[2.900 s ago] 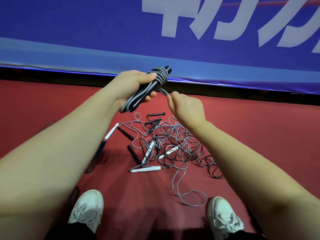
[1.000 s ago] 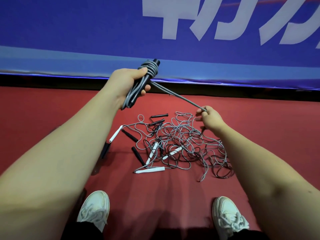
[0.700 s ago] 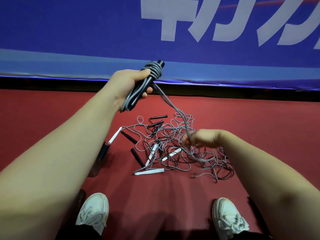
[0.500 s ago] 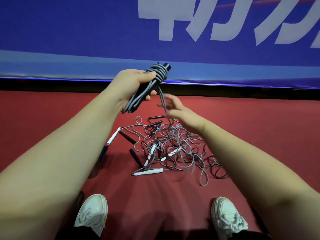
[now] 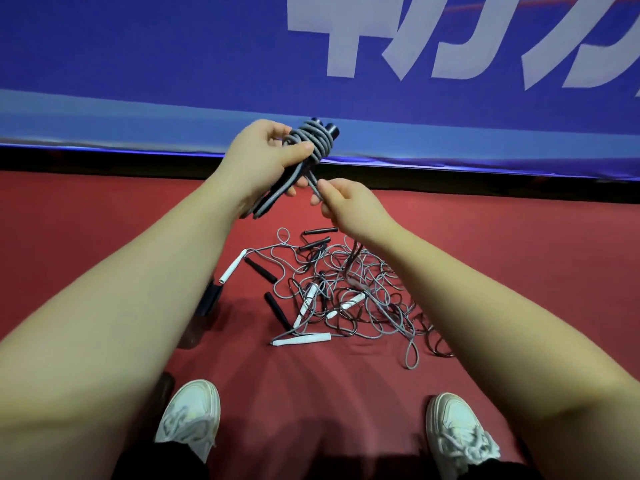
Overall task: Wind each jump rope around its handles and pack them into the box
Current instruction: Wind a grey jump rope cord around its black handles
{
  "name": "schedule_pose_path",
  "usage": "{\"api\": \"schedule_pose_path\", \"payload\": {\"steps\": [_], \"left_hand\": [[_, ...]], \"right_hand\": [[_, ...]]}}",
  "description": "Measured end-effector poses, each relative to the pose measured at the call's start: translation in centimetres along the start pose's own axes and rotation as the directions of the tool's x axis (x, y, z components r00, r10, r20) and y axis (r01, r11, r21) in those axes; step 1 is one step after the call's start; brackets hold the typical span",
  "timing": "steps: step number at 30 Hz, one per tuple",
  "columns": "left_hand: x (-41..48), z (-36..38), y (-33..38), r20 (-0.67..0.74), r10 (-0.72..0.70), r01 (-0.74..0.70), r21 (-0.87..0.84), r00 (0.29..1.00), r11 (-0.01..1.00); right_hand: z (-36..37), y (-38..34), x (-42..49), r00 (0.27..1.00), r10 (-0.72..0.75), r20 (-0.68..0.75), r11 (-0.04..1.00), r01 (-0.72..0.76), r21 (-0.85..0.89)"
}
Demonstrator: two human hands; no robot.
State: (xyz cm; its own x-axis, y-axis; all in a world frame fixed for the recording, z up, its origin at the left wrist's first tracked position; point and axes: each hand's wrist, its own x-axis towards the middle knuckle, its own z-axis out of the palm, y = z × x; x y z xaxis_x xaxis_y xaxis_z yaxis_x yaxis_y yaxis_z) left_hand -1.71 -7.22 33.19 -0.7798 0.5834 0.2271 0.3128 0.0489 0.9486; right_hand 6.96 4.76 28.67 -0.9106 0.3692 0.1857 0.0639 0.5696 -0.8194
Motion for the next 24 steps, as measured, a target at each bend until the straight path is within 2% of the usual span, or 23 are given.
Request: {"api": "schedule_pose_path", "payload": {"steps": [3, 5, 9, 12, 15, 19, 24], "left_hand": [[0.0, -0.2, -1.1, -0.021, 0.041, -0.037, 0.157, 0.999, 0.987], [-0.1, -0.2, -1.2, -0.021, 0.08, -0.074, 0.205, 0.997, 0.976], [-0.3, -0.2, -0.7, 0.029, 0.133, -0.136, 0.235, 0.991, 0.962], [-0.6, -0.5, -0.9, 0.153, 0.058, -0.082, 0.156, 0.987, 0.984], [-0.9, -1.1, -0.9, 0.302, -0.04, 0.018, 0.078, 0.953, 0.997], [-1.1, -1.1, -0.6, 0.336, -0.143, 0.172, -0.059, 0.931, 0.983], [-1.7, -0.3, -0.9, 0.353, -0.257, 0.279, -0.009, 0.899, 0.96]], "right_hand": [[-0.2, -1.5, -0.6, 0.998, -0.038, 0.049, 0.974, 0.049, -0.223], [-0.7, -2.0, -0.5, 0.999, -0.029, 0.028, 0.968, 0.035, -0.247], [-1.9, -2.0, -0.3, 0.997, 0.076, 0.004, 0.996, -0.076, 0.048], [-2.3, -1.6, -0.5, 0.991, 0.121, 0.048, 0.979, -0.127, 0.158], [-2.4, -1.6, -0.9, 0.984, 0.157, 0.081, 0.95, -0.173, 0.261], [-2.6, -2.0, -0.7, 0.988, 0.151, 0.041, 0.935, -0.156, 0.317], [-2.4, -1.3, -0.7, 0.989, 0.148, -0.001, 0.943, -0.141, 0.3]]}}
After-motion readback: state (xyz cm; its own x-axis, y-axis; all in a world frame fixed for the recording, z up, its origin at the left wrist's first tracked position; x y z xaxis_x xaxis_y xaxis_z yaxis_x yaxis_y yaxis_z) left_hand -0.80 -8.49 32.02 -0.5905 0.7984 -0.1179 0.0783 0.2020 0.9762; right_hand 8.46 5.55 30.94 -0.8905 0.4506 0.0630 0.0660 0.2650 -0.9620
